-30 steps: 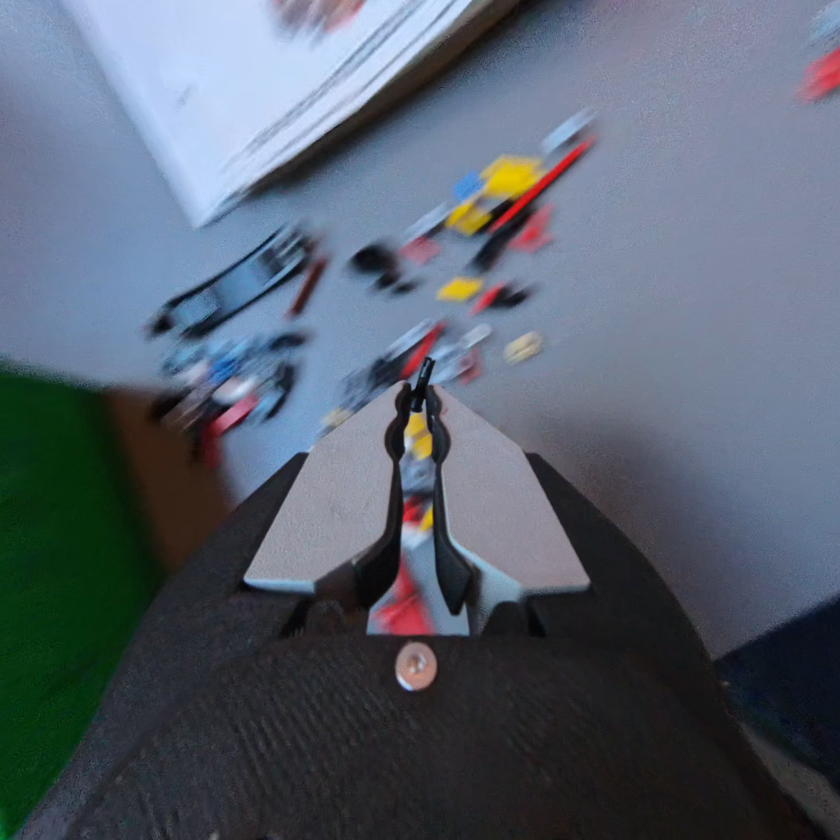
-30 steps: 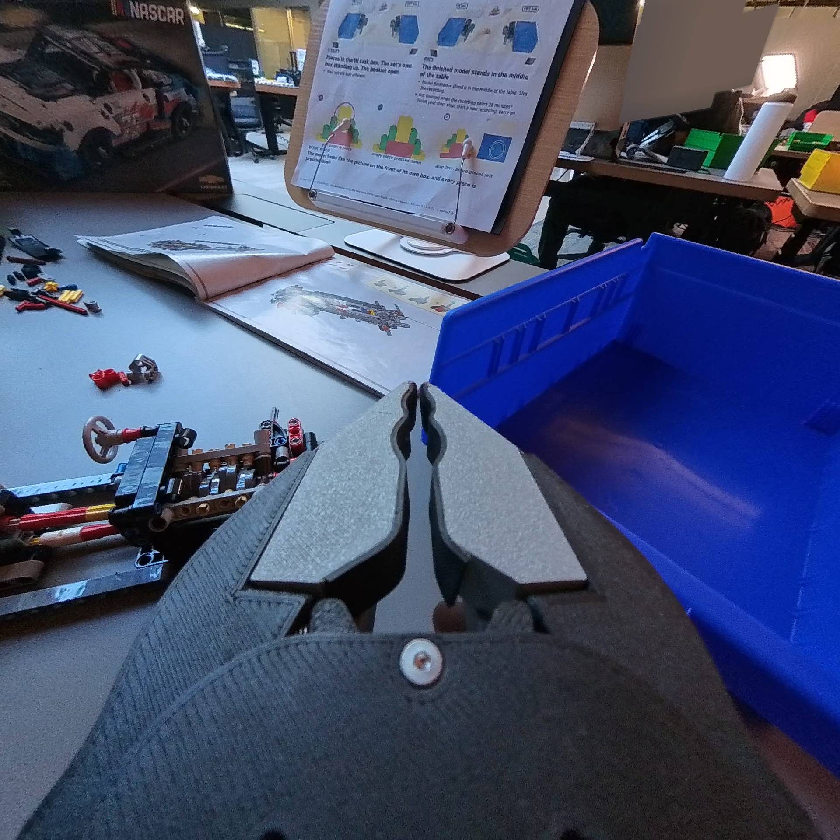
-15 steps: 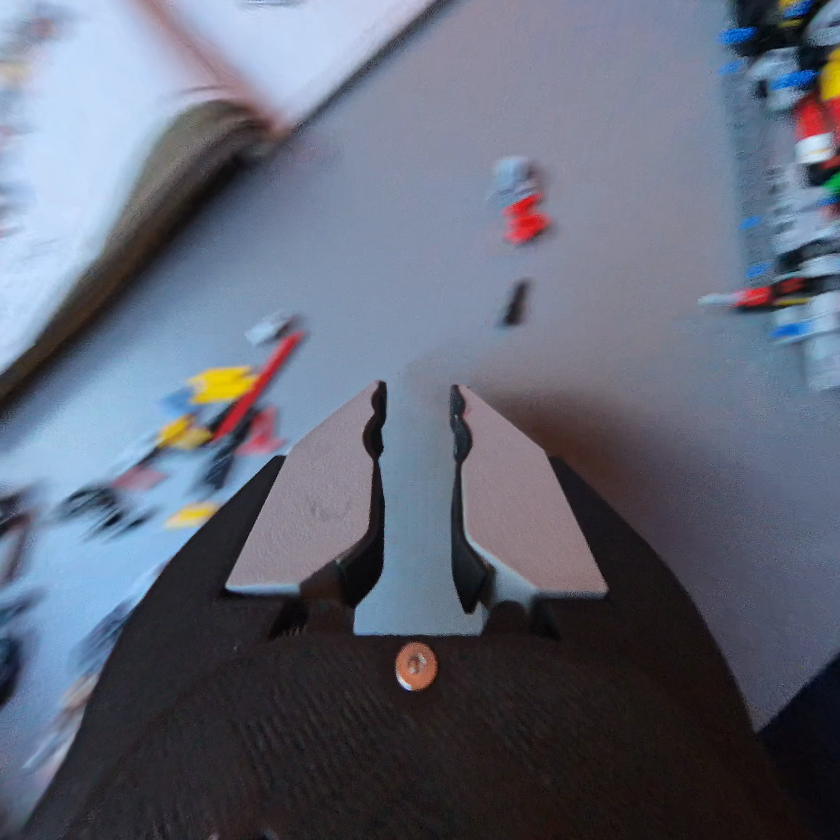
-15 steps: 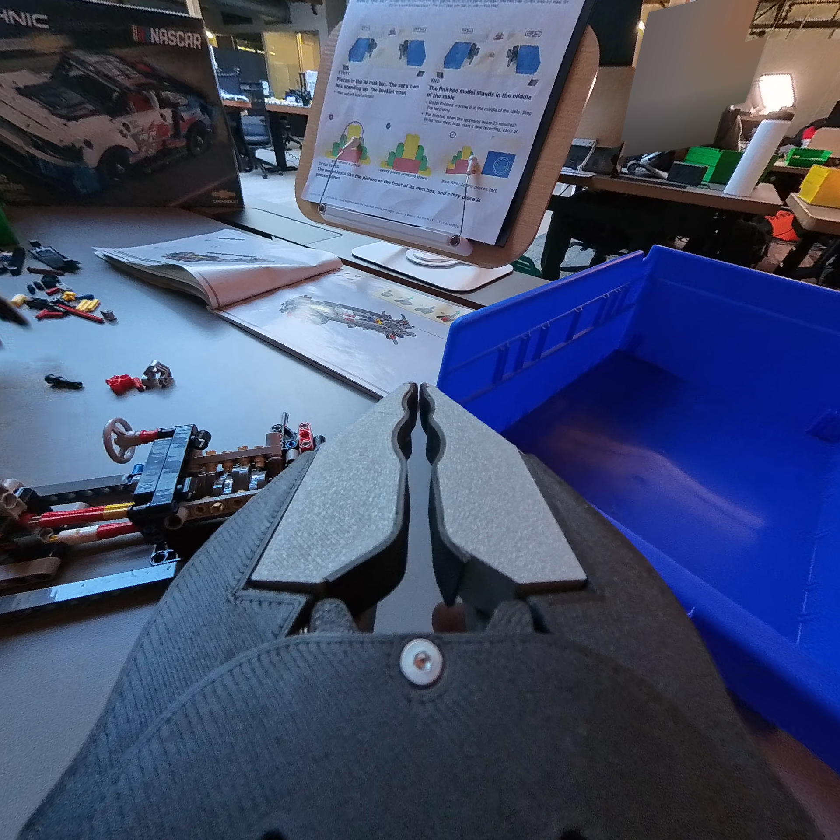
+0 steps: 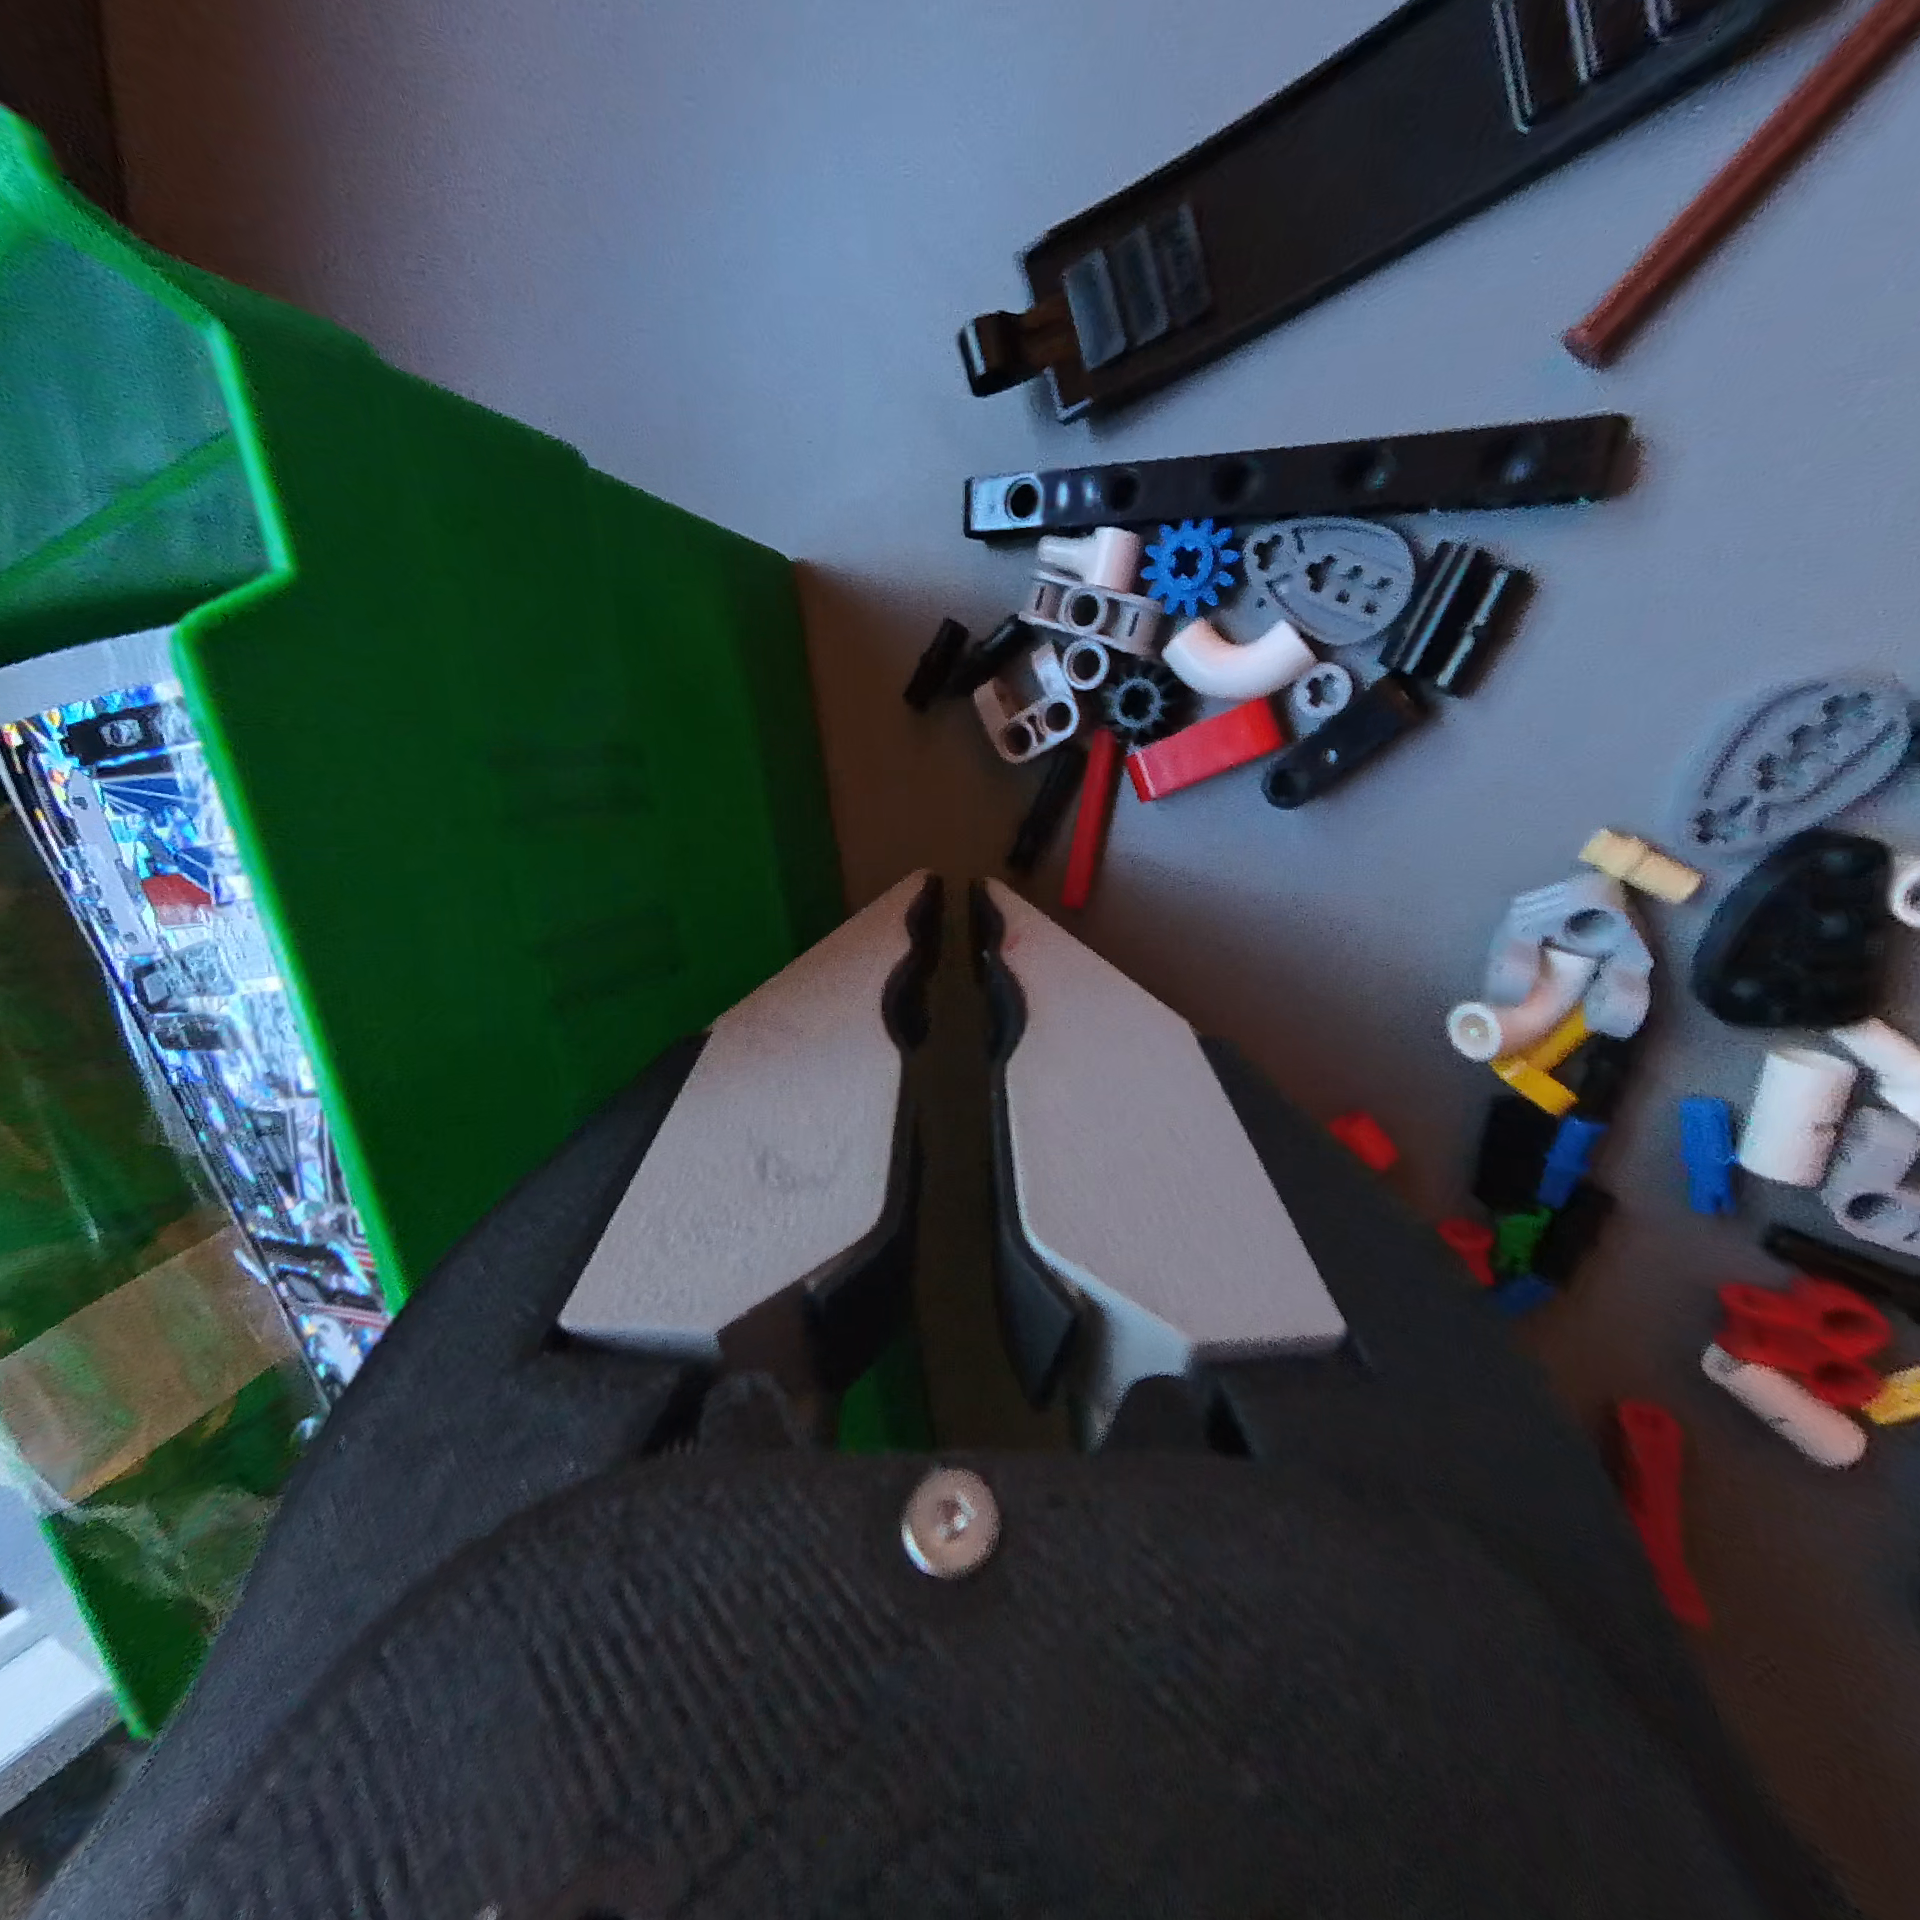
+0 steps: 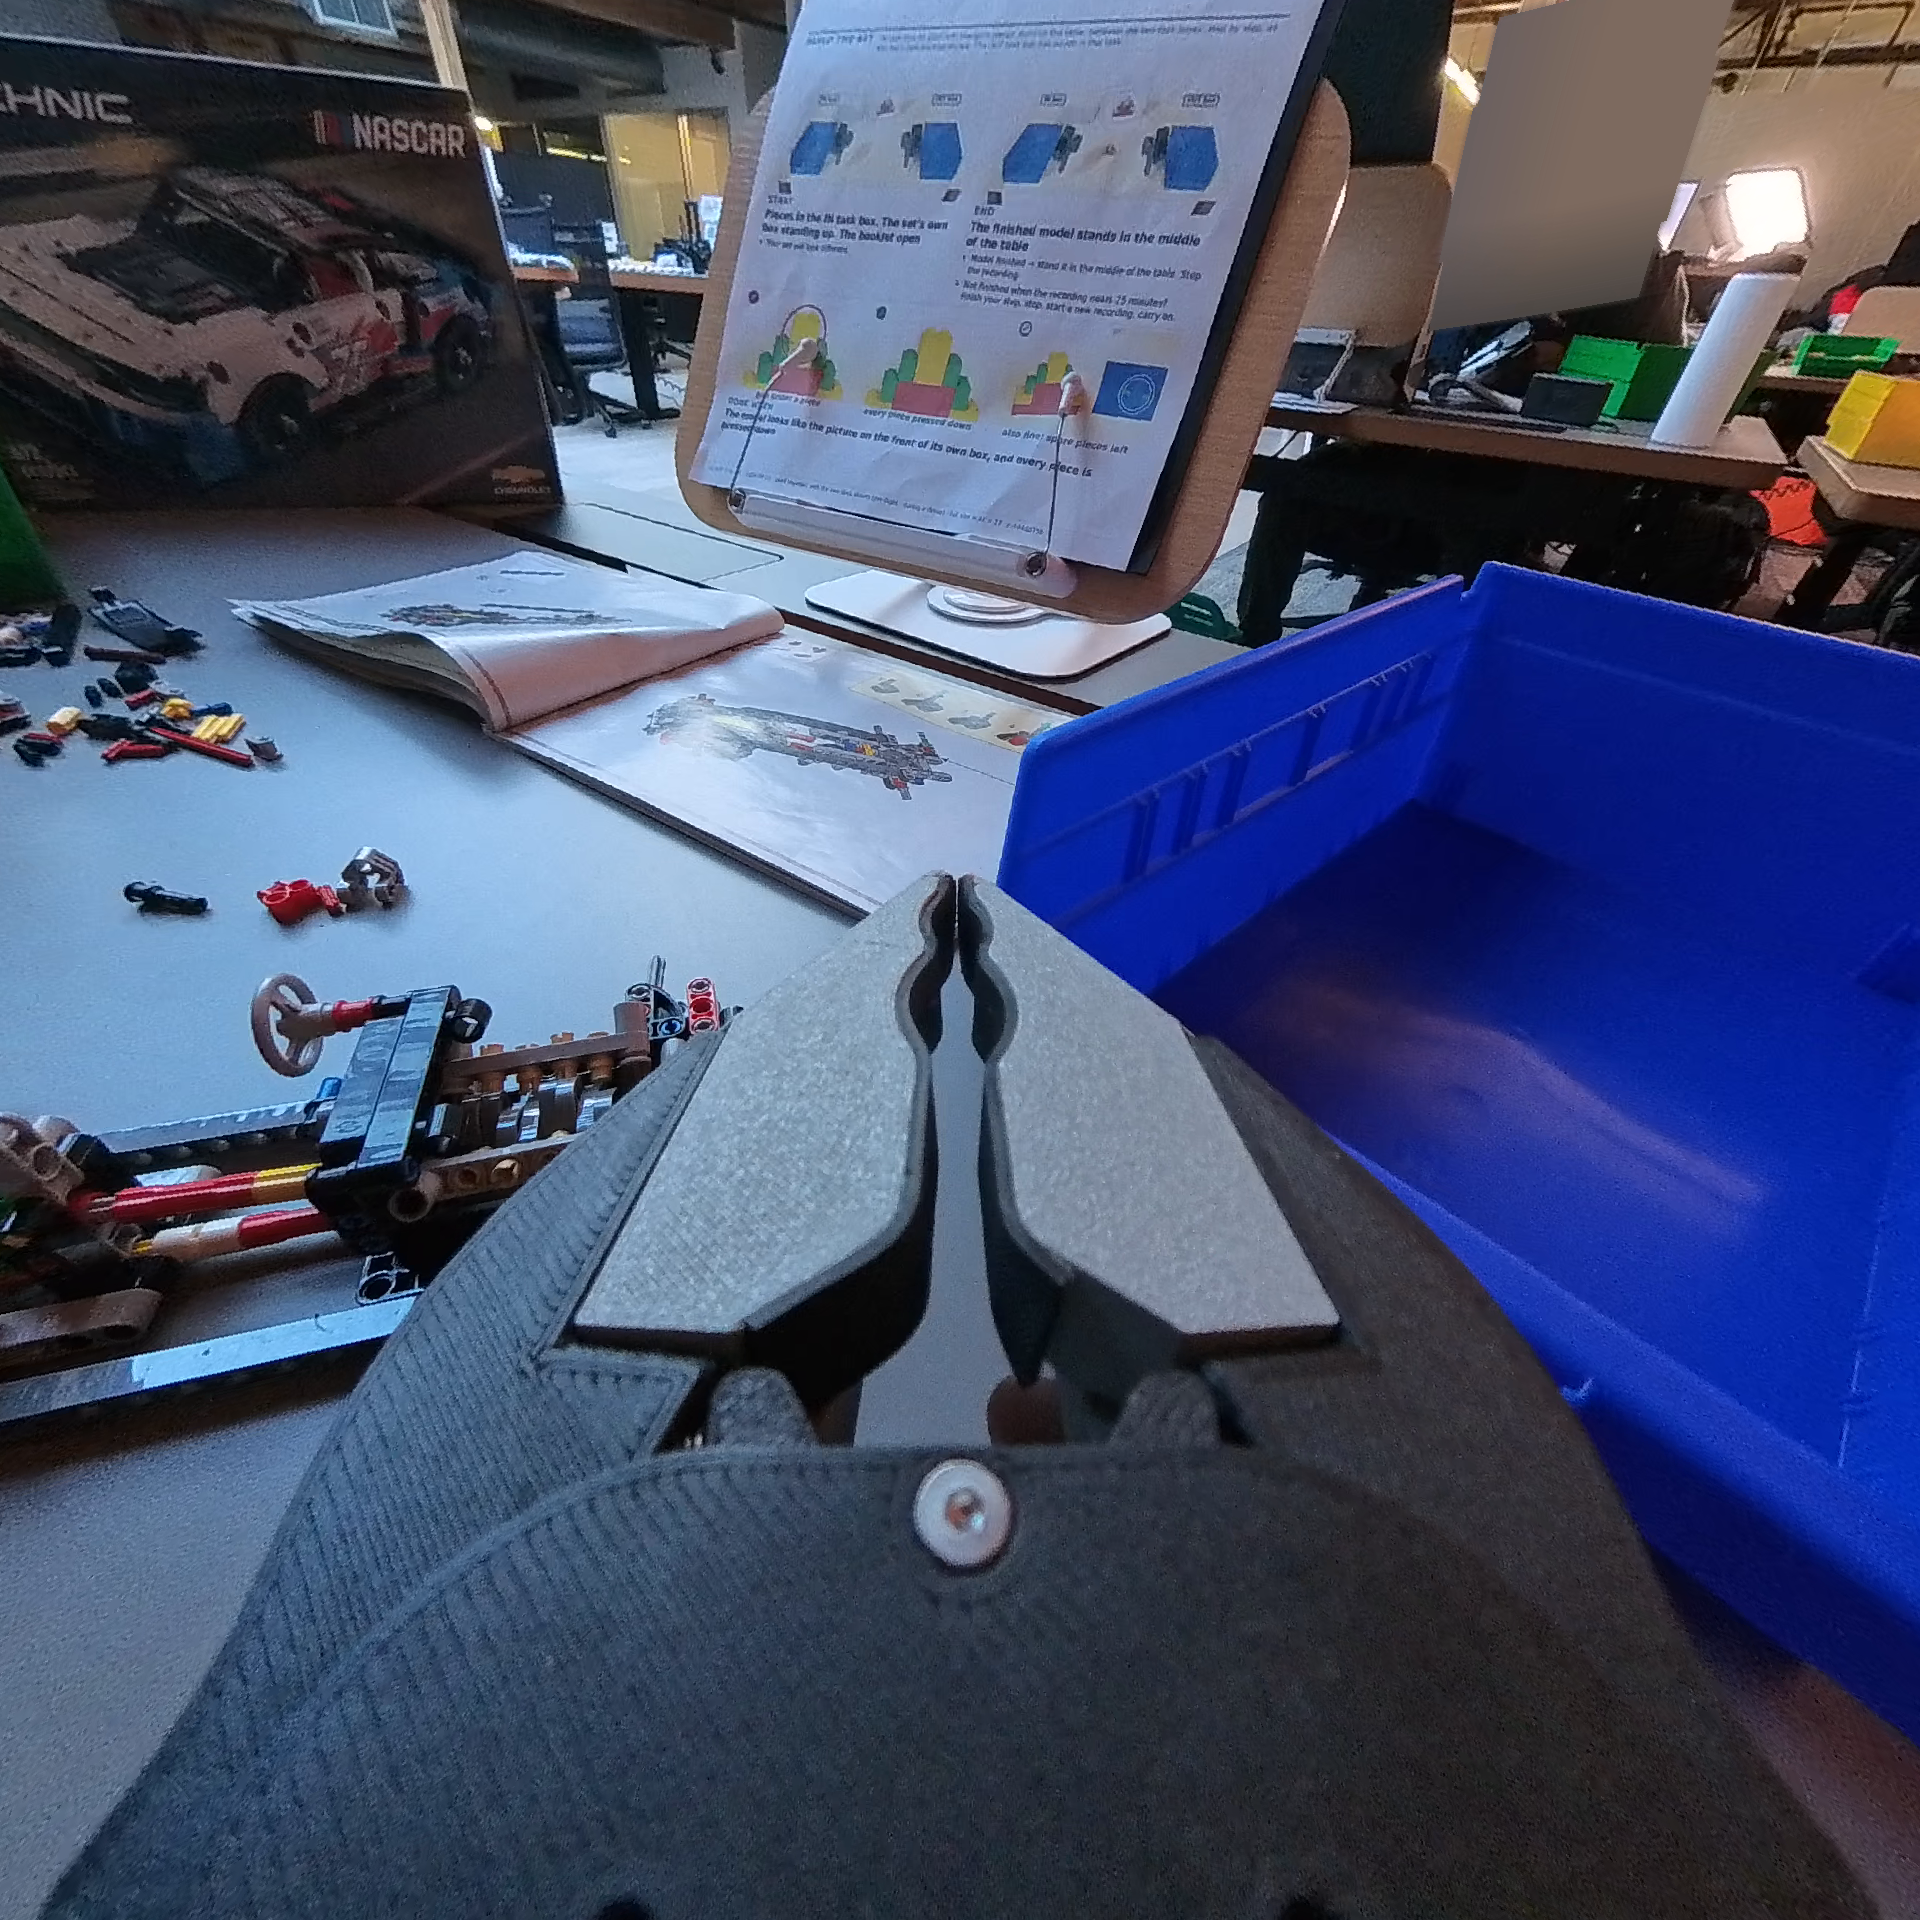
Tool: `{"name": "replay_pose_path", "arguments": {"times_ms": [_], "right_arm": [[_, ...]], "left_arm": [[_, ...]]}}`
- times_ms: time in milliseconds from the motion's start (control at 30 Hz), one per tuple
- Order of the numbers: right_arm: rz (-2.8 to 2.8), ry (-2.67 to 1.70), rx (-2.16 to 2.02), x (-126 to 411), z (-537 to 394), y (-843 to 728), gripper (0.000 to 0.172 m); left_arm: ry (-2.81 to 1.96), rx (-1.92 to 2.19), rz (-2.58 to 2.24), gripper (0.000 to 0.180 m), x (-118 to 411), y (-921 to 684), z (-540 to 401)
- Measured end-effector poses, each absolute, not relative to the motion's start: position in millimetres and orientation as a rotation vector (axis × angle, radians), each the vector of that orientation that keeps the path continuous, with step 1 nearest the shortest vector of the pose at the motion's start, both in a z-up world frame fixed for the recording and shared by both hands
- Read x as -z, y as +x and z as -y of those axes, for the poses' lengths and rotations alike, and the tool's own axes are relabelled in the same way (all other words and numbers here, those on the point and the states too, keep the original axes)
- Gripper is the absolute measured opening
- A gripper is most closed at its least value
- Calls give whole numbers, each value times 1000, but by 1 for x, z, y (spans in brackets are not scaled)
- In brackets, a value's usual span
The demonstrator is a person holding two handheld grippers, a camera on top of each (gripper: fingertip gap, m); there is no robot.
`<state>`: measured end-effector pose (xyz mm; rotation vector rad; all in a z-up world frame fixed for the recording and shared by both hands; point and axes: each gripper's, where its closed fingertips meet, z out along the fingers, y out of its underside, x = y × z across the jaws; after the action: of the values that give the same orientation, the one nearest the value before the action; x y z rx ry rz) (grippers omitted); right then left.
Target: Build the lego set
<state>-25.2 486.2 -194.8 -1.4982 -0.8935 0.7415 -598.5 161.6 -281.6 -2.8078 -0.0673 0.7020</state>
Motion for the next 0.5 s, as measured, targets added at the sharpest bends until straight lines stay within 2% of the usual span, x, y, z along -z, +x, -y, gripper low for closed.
{"name": "replay_pose_path", "arguments": {"times_ms": [133,300,500], "right_arm": [[895,-1496,-744,195,-485,-25,0],[892,-1504,-761,195,-486,-25,0],[877,-1499,-782,193,-485,-23,0]], "left_arm": [[-2810,-563,23,16,280,-587,-166],[-2847,-508,-29,8,282,-582,-169],[-2857,-412,-5,18,280,-578,-175]]}}
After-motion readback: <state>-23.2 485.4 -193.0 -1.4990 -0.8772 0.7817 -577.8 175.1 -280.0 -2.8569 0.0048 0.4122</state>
